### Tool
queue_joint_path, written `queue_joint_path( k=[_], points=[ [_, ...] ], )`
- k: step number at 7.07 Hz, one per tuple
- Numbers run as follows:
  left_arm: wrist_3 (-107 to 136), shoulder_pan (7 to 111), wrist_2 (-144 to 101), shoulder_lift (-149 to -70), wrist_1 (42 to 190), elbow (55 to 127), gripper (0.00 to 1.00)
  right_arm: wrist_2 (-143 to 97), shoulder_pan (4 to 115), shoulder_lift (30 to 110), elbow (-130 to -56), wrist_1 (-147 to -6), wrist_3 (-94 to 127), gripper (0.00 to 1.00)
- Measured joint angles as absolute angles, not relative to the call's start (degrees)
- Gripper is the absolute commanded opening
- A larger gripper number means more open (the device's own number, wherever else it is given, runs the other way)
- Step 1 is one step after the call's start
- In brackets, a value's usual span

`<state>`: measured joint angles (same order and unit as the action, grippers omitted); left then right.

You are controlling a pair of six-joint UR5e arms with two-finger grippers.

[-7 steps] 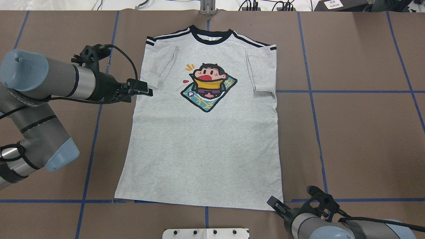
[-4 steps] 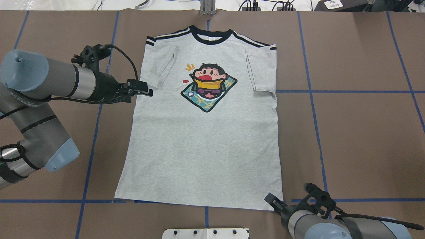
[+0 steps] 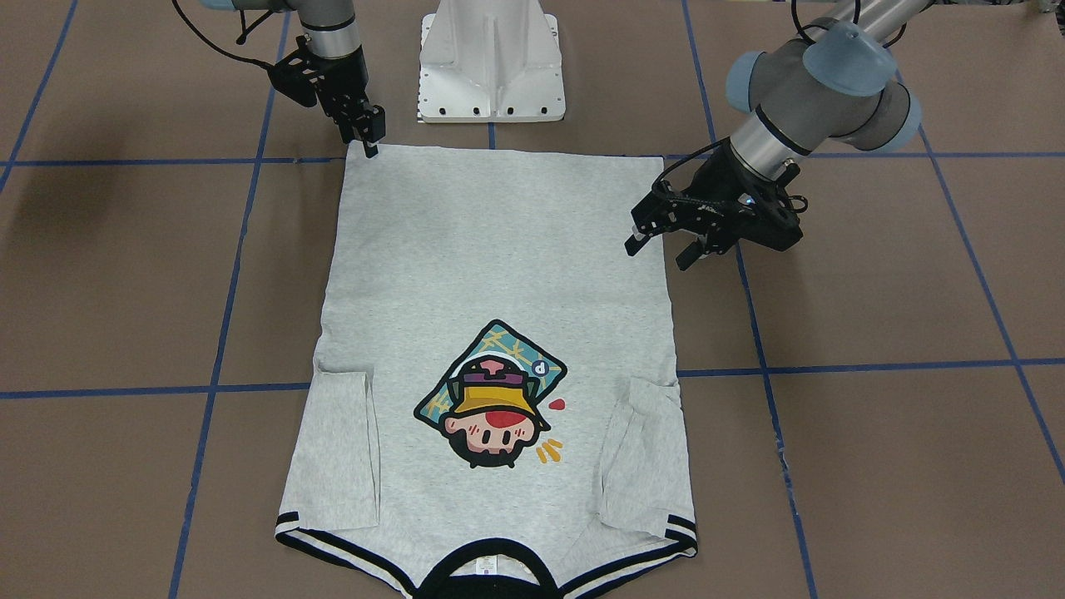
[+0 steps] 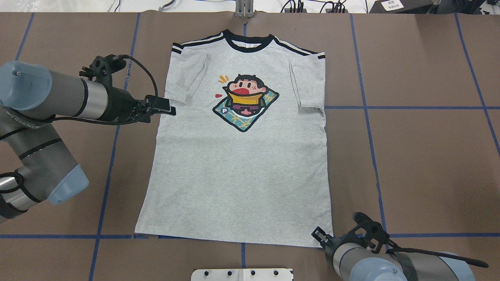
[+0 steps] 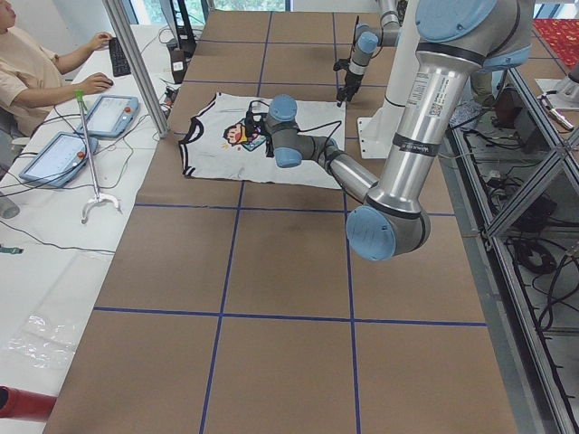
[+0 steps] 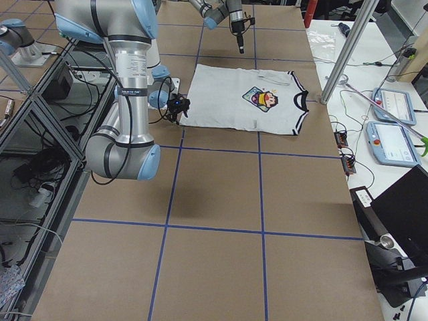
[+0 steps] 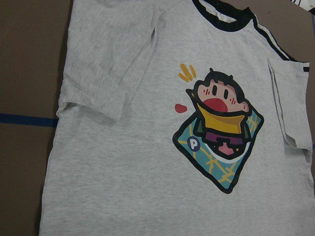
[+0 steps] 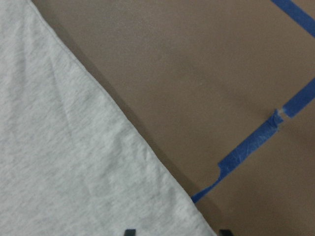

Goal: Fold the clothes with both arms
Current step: 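Move the left gripper toward the hem while right gripper reaches hem corner, then grasp both bottom hem corners with the left and right grippers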

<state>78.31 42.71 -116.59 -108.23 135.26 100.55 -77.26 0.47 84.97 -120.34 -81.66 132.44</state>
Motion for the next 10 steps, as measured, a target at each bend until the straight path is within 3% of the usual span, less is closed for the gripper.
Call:
queue_joint_path(
  k=[1,6,10],
  points=[
    [78.3,42.7,-116.6,-108.1,135.3,100.7,0.95,-77.3,1.1,85.3,-120.3,-81.7,132.4,0.00],
    [83.6,41.5,-116.6,-106.1,135.2,103.1,0.94,-77.6,1.7,85.9,-122.8,-81.7,132.4,0.00],
    [95.6,26.5,-103.4,-99.9,123.3,112.3,0.92,-77.9,2.0,88.2,-125.3,-81.7,132.3,0.00]
  ],
)
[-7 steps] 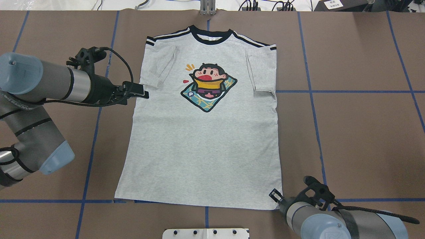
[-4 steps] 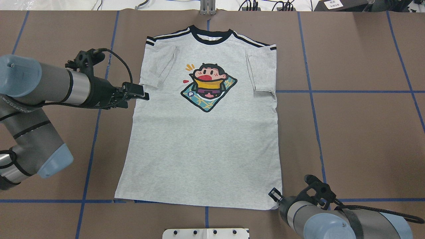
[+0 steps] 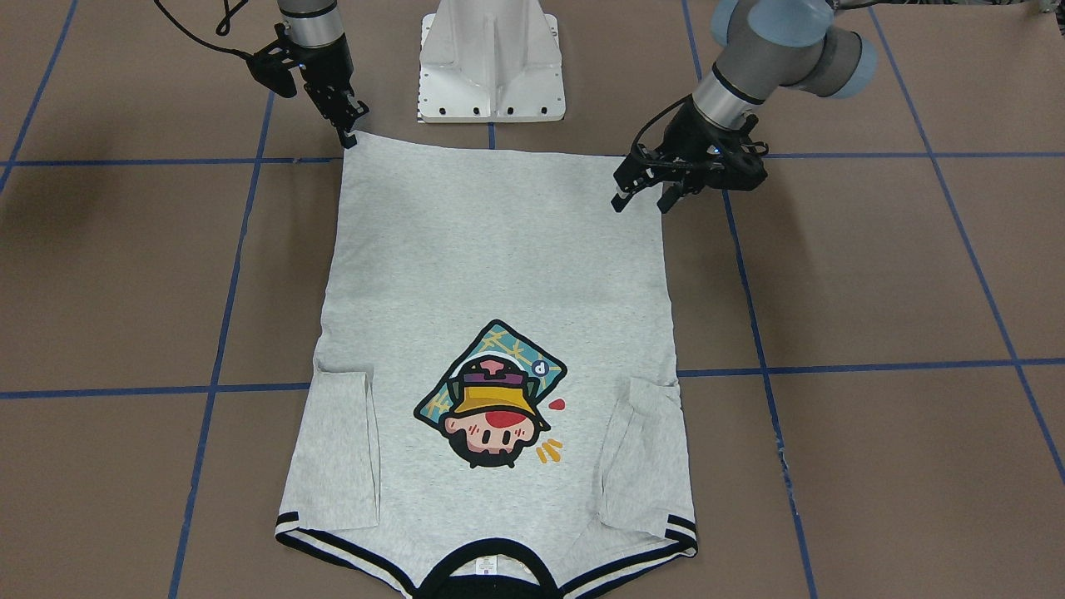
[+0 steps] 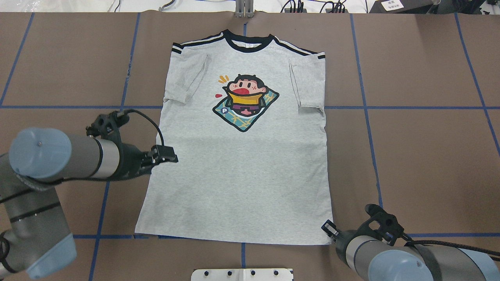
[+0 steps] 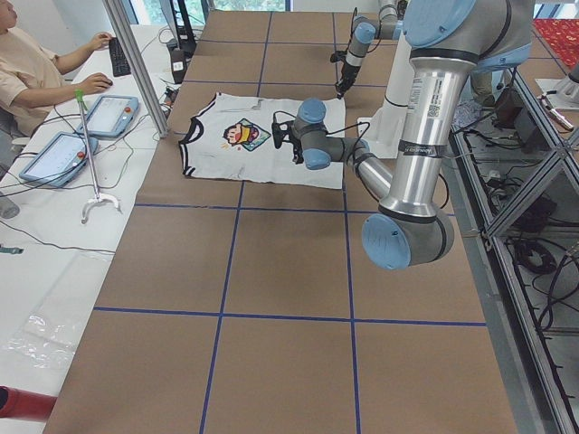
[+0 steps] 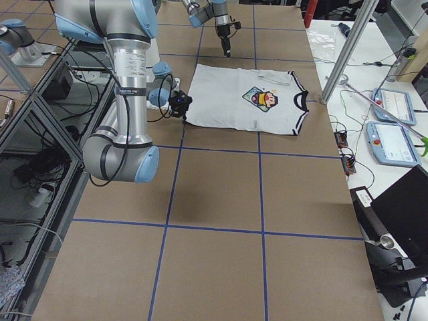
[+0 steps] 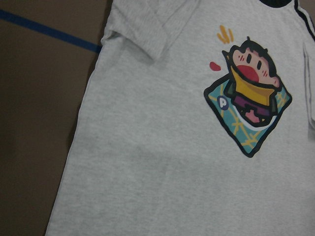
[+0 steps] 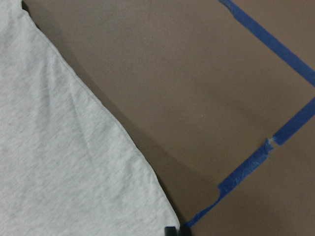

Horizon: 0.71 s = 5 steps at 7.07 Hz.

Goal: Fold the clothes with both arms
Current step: 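Grasp both bottom hem corners with the left and right grippers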

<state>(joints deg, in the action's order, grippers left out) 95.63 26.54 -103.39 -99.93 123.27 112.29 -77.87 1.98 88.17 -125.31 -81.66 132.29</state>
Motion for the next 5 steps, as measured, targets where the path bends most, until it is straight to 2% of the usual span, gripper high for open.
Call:
queue_joint_path(
  k=[2,5],
  points=[
    [101.5,17.3,-94.7,-96.4,119.7,114.2,0.91,-77.9,2.3,89.1,-125.6,-81.7,132.3,0.00],
    [103.2,13.8,-92.0,-95.0,112.7,116.3,0.90,-77.9,2.6,89.4,-125.7,-81.6,132.2,0.00]
  ],
)
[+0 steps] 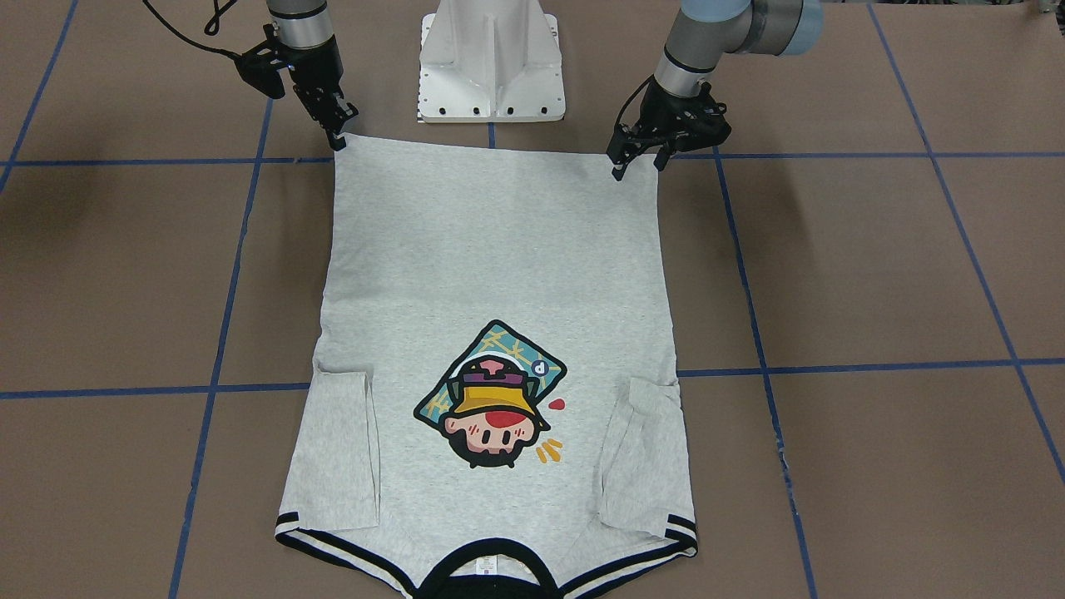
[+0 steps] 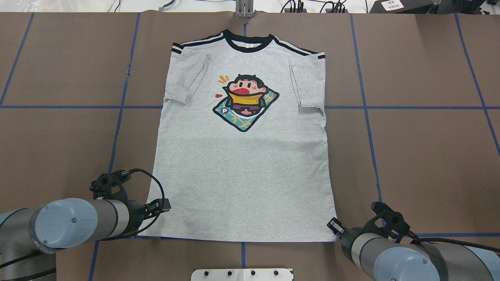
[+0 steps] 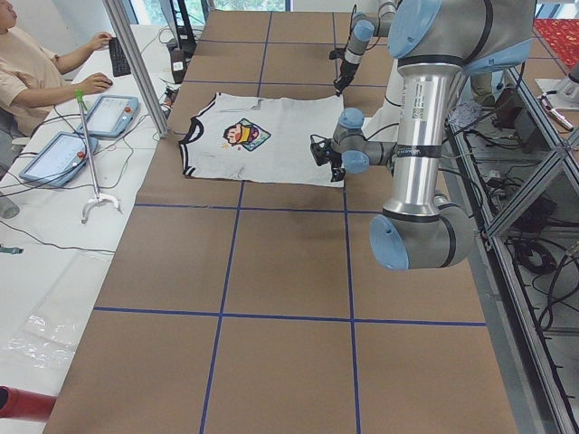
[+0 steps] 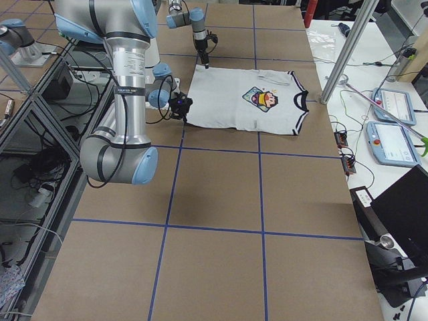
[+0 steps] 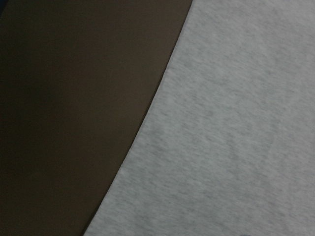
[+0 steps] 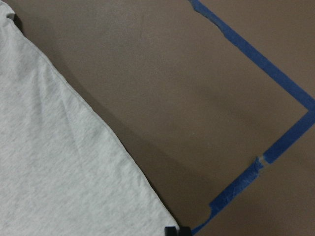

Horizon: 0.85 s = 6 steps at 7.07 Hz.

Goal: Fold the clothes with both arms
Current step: 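Grasp both bottom hem corners with the left and right grippers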

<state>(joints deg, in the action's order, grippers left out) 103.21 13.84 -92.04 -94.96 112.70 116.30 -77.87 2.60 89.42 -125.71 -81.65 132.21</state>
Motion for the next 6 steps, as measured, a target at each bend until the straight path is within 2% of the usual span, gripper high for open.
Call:
queue_joint_path(
  k=[6],
  points=[
    [106.4,10.9,-92.2,-94.1,108.7,117.0,0.81,-77.9,3.1,89.4,-126.0,-81.7,132.3,0.00]
  ],
)
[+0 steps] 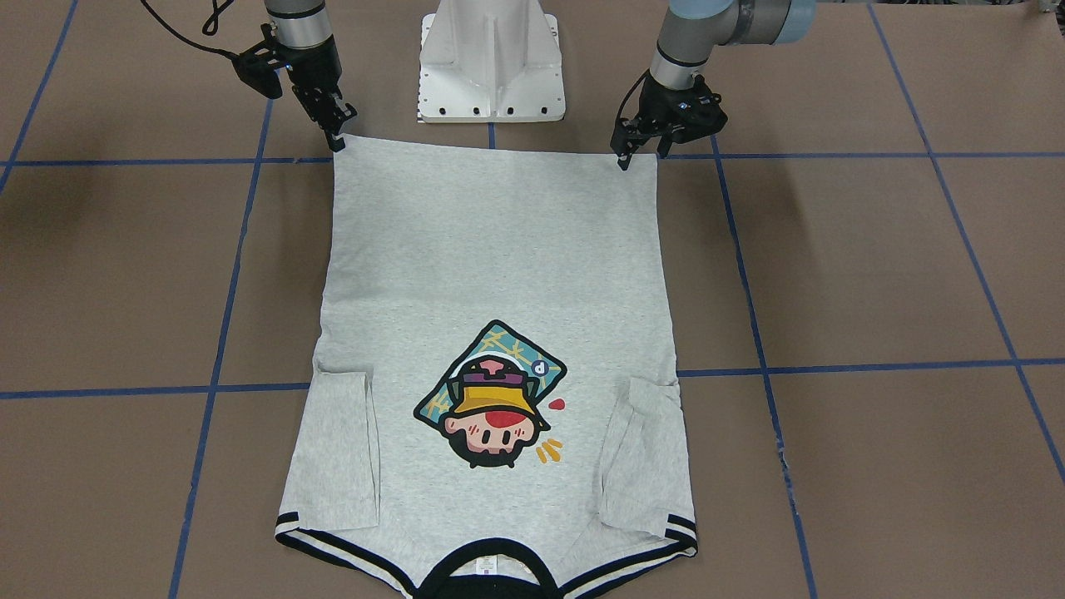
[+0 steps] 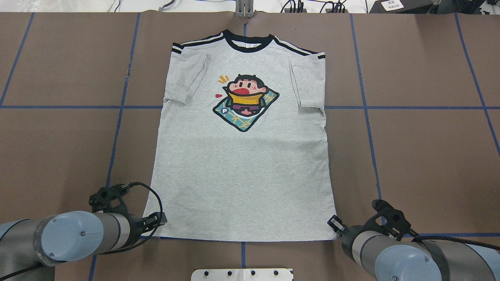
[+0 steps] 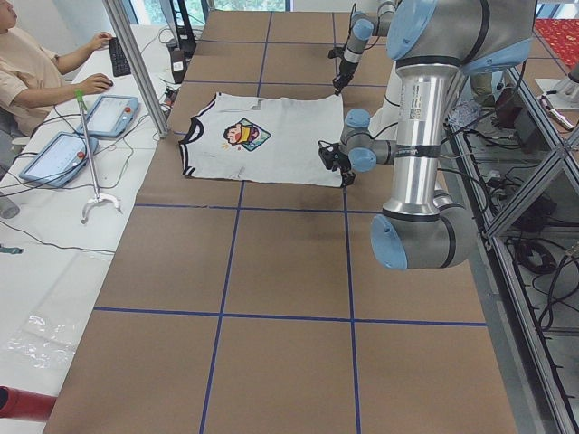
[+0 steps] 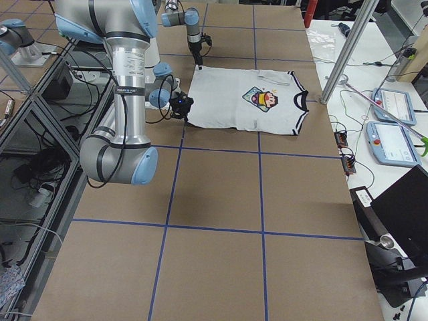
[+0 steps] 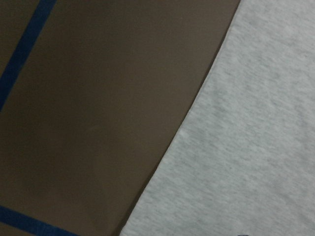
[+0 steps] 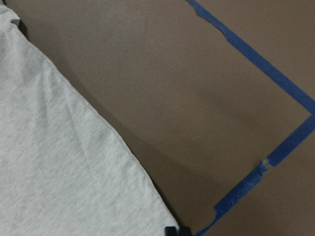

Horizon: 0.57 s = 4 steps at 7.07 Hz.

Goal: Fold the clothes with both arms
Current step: 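Grasp both bottom hem corners with the left and right grippers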

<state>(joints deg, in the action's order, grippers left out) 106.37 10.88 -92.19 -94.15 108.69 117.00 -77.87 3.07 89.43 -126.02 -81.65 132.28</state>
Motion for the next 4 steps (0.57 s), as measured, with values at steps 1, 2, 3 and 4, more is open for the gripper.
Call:
queue_joint_path(
  k=[1,2,3,4],
  points=[
    [106.4,10.8,-92.2,-93.8,108.6,117.0,0.73,-77.9,3.1,89.5,-126.0,-81.6,132.3,0.00],
    [106.5,10.8,-92.3,-93.6,108.6,117.0,0.60,-77.9,3.2,89.5,-126.0,-81.7,132.3,0.00],
    [106.7,10.8,-92.3,-93.6,108.6,117.0,0.55,-77.9,3.3,89.5,-126.1,-81.7,132.3,0.00],
    [107.3,10.8,-92.5,-93.5,108.5,117.0,0.55,-77.9,3.5,89.4,-126.1,-81.6,132.3,0.00]
  ],
)
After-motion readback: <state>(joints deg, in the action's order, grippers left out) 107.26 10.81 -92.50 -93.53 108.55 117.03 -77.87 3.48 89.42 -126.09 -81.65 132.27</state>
